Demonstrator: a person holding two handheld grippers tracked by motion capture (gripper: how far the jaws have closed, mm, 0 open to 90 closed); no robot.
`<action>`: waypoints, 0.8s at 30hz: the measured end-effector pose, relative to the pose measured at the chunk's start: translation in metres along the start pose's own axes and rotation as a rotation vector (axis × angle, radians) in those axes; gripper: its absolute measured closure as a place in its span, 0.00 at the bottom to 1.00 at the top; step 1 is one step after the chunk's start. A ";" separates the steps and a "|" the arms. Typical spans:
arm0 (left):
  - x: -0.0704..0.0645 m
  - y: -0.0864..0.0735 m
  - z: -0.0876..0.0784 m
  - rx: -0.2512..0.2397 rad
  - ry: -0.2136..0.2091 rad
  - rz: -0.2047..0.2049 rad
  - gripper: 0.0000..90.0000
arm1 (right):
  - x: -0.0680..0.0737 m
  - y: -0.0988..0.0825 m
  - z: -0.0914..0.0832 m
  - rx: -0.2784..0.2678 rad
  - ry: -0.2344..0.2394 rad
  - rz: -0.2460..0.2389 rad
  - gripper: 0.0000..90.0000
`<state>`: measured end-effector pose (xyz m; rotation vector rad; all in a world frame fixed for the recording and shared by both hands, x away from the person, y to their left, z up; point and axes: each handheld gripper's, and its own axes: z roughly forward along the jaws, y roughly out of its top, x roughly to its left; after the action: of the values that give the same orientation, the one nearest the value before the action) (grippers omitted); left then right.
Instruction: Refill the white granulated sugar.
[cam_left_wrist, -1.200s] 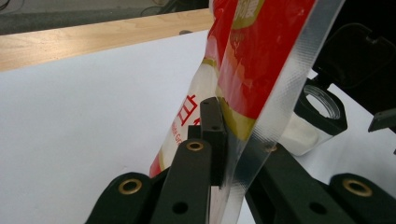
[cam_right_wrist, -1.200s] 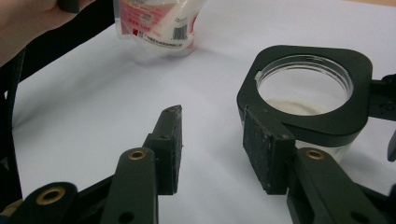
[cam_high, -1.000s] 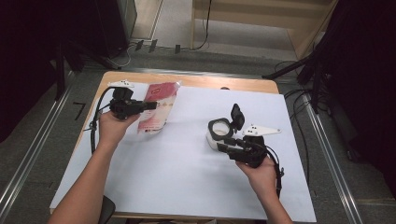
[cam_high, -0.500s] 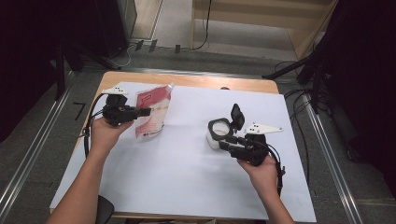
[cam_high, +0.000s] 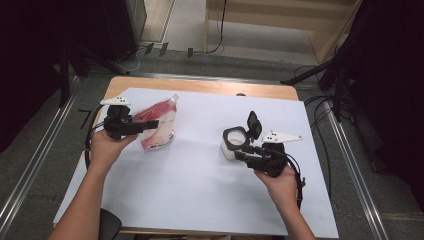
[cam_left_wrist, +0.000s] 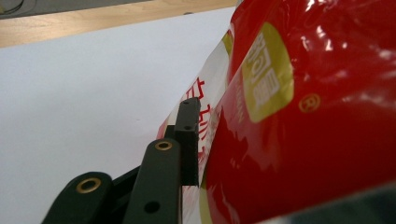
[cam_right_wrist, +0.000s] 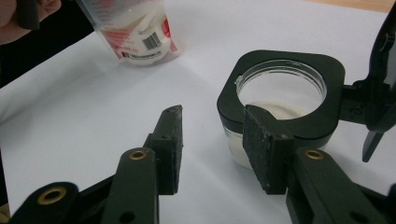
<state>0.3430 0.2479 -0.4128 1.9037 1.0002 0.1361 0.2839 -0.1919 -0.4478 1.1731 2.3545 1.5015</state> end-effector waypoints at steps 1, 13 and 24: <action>0.000 -0.001 -0.001 -0.002 0.007 0.002 0.76 | 0.000 0.000 0.000 0.002 0.002 0.003 0.65; -0.007 -0.008 -0.015 0.031 0.034 0.010 0.65 | -0.005 0.002 -0.004 0.002 -0.004 0.003 0.65; -0.009 -0.016 -0.029 0.037 0.050 -0.002 0.52 | -0.009 0.003 -0.007 0.009 -0.002 0.014 0.65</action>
<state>0.3138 0.2650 -0.4066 1.9411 1.0448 0.1652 0.2882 -0.2025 -0.4442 1.1954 2.3589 1.4955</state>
